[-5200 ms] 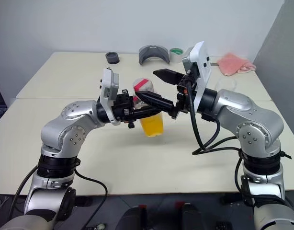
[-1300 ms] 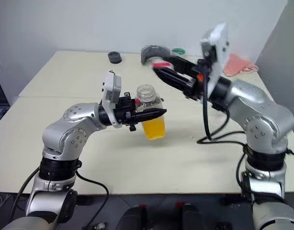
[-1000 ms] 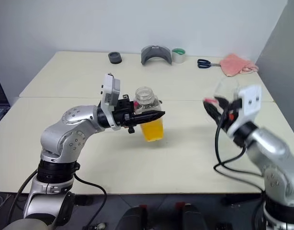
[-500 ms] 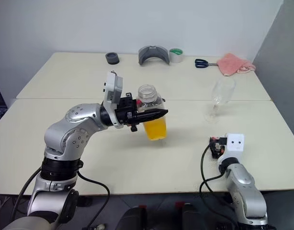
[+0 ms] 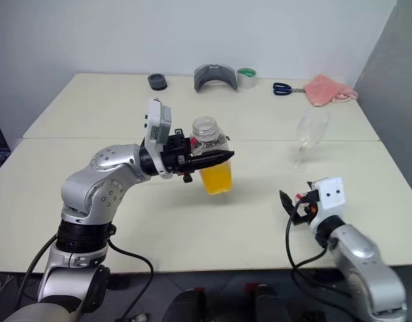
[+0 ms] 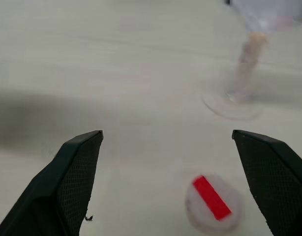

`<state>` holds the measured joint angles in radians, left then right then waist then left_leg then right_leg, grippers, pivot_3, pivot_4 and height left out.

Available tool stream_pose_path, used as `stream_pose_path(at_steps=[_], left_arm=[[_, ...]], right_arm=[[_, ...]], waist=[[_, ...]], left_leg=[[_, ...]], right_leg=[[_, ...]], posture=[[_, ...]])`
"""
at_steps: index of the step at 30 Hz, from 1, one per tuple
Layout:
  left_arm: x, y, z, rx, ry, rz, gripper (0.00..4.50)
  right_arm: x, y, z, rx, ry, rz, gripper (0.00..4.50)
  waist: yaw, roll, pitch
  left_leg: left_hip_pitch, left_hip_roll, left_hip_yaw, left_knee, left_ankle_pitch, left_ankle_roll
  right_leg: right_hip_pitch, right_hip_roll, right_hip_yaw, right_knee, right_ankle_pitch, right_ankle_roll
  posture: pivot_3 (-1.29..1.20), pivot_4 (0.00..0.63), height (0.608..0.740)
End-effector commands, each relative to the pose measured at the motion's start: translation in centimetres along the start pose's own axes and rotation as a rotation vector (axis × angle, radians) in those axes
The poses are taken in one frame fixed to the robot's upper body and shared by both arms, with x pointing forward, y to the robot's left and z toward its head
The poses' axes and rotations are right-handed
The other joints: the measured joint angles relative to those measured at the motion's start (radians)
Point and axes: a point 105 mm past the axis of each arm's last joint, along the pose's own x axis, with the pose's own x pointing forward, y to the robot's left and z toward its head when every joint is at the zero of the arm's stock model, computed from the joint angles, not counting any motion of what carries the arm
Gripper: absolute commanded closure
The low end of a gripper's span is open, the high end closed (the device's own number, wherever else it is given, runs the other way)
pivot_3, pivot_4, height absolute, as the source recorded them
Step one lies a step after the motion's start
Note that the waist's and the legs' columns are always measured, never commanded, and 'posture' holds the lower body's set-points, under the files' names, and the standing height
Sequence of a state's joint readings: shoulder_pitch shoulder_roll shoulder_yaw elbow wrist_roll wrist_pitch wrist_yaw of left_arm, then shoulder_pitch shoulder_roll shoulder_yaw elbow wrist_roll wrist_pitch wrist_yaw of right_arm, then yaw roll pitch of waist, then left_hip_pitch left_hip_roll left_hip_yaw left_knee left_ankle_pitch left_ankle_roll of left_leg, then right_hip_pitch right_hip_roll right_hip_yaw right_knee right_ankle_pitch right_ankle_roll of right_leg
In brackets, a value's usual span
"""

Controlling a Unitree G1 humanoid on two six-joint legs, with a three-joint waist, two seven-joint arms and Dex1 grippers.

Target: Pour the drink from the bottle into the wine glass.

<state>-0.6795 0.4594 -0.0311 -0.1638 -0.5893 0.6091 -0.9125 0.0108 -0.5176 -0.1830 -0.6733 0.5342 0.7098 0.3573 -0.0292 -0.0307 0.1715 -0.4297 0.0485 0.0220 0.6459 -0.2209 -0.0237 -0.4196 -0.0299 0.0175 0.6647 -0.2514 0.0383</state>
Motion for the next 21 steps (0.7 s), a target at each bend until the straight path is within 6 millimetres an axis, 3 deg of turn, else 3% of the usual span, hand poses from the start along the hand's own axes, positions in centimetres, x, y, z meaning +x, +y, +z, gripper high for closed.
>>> stream_pose_path(at_steps=[1, 6, 9, 15, 21], left_arm=[[-0.9, 2.1, 0.7, 0.065, -0.014, 0.138, 2.73], [-2.1, 6.1, 0.4, 0.116, 0.012, 0.382, 2.73], [-3.2, 8.5, 0.6, 0.151, 0.018, 0.530, 2.73], [-5.9, 12.4, 0.7, 0.195, 0.012, 0.797, 2.73], [-9.3, 15.0, -1.2, 0.196, 0.033, 1.074, 2.73]], right_arm=[[-1.3, 2.6, 5.7, -0.075, -0.128, 0.294, 0.01], [-0.9, 4.5, 10.8, -0.123, -0.213, 0.501, 0.01], [-0.2, 5.6, 12.6, -0.128, -0.253, 0.562, 0.01], [0.7, 6.2, 13.1, -0.096, -0.255, 0.615, 0.01], [2.0, 6.8, 13.4, -0.092, -0.273, 0.659, 0.01]], waist=[[0.000, 0.000, 0.000], [0.000, 0.000, 0.000], [0.002, -0.001, 0.000], [0.006, -0.001, 0.000], [0.007, -0.001, 0.000]], left_leg=[[0.001, 0.000, 0.000, 0.000, 0.000, 0.000], [0.002, 0.000, -0.001, 0.000, 0.000, 0.000], [0.001, 0.000, -0.002, 0.000, 0.000, 0.000], [-0.001, -0.001, -0.001, 0.000, 0.000, 0.000], [-0.001, -0.001, -0.001, 0.000, 0.000, 0.000]], right_leg=[[0.000, 0.000, 0.000, 0.000, 0.000, 0.000], [0.002, 0.001, -0.001, 0.000, 0.000, 0.000], [0.001, 0.001, -0.001, 0.000, 0.000, 0.000], [0.001, -0.001, -0.001, -0.001, 0.000, 0.000], [0.000, -0.001, -0.001, 0.000, 0.000, 0.000]], posture=[[0.00, 0.150, 0.740], [0.00, 0.150, 0.740], [0.00, 0.150, 0.740], [0.00, 0.150, 0.740], [0.00, 0.150, 0.740]])
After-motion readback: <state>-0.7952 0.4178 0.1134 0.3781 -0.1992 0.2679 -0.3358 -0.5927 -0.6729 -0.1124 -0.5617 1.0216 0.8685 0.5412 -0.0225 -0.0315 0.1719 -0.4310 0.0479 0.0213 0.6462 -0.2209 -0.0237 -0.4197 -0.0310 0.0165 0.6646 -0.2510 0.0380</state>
